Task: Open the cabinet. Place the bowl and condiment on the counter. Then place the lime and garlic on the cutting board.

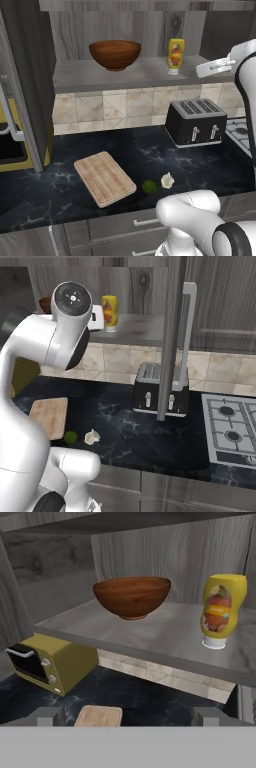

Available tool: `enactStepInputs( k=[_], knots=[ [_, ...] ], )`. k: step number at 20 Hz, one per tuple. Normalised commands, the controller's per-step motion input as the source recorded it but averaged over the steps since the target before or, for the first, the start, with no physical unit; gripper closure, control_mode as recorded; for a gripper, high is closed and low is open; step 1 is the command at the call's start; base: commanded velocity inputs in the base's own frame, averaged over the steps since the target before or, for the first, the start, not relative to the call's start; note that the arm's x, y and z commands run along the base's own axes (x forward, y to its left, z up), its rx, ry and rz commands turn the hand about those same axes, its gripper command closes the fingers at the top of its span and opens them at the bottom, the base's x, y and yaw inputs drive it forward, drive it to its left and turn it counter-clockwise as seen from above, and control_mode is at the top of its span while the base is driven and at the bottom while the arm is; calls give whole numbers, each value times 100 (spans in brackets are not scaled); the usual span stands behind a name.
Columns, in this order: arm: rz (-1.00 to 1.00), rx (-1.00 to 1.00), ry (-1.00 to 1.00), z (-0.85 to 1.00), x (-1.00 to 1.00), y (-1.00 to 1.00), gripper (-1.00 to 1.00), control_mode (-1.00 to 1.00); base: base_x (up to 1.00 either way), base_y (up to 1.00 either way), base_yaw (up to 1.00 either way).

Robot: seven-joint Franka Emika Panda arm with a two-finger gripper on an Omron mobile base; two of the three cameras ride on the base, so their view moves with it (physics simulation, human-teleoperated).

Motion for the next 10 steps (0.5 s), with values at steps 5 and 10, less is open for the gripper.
enactStepInputs(
  k=[5, 10],
  knots=[
    [0, 2, 2, 0, 21, -21, -100, -100, 0, 0, 0],
    [0, 2, 2, 0, 12, -18, -100, -100, 0, 0, 0]
  ],
)
